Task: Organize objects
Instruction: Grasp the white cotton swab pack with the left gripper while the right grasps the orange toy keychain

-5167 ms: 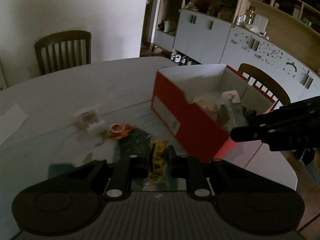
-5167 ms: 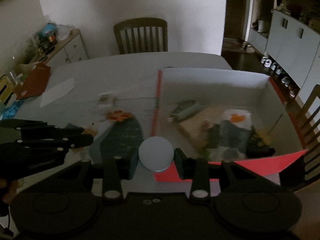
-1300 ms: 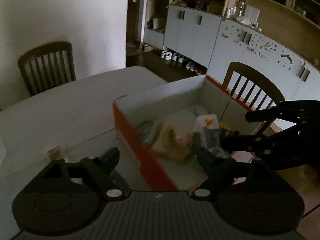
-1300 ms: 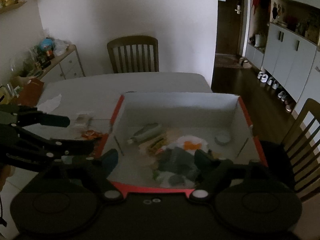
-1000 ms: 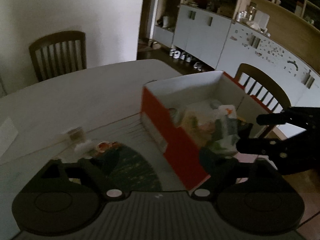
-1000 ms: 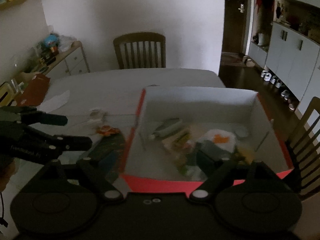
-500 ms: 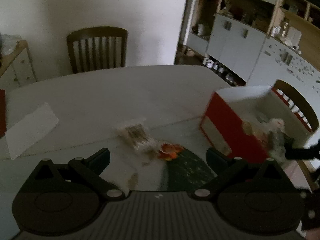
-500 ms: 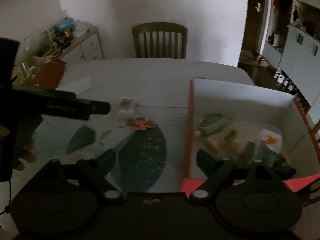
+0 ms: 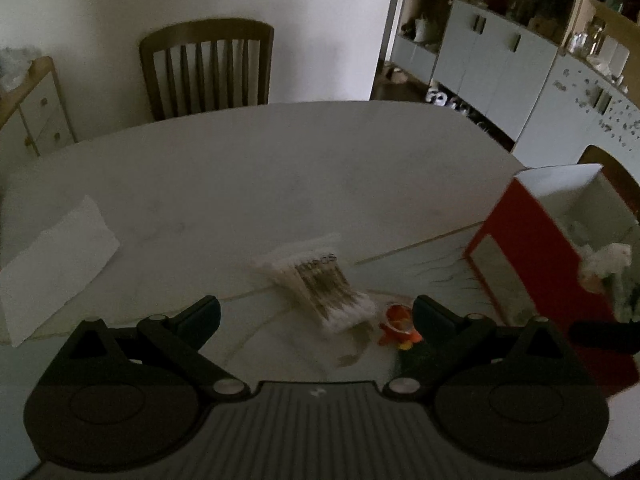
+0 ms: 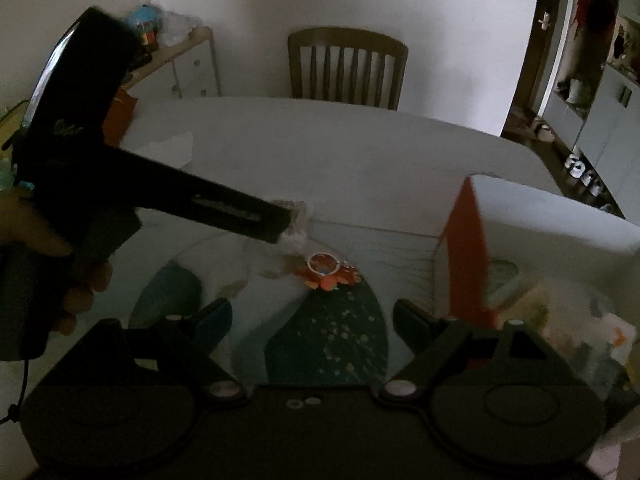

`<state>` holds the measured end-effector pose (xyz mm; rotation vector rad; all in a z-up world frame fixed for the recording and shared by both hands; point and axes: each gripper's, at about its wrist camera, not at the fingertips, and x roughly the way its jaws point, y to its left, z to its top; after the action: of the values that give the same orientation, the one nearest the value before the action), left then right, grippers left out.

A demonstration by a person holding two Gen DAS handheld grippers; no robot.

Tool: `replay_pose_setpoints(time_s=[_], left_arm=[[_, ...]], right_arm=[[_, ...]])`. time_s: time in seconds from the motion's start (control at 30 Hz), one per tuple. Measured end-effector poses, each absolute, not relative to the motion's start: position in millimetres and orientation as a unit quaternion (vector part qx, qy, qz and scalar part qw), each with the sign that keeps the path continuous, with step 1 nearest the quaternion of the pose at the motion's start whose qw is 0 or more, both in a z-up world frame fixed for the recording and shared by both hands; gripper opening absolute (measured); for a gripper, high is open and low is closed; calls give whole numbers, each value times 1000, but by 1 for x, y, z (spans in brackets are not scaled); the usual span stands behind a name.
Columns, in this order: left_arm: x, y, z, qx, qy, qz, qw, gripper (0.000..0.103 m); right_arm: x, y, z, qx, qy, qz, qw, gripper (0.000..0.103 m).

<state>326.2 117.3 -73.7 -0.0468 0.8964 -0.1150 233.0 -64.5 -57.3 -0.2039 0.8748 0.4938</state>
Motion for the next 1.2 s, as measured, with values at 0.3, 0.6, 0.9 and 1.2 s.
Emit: replay_pose_setpoints(time_s=[0.3,0.6,0.9,1.2], left_arm=[[365,117,-100,-7,451,-43,892,103],[386,113,-123,-4,469,-42,882,103],[387,118,-138,-10,472,-40,881,103],[384,110,-145,6,460,-37,887,101]], right_arm=[[268,-46,-99,-105,443,209,866,87],[291,-43,-124,-94,459,189,863,87],[300,-40,-136,-87,461,188,863,87],[302,-40,-147,-87,465,182,862,86]])
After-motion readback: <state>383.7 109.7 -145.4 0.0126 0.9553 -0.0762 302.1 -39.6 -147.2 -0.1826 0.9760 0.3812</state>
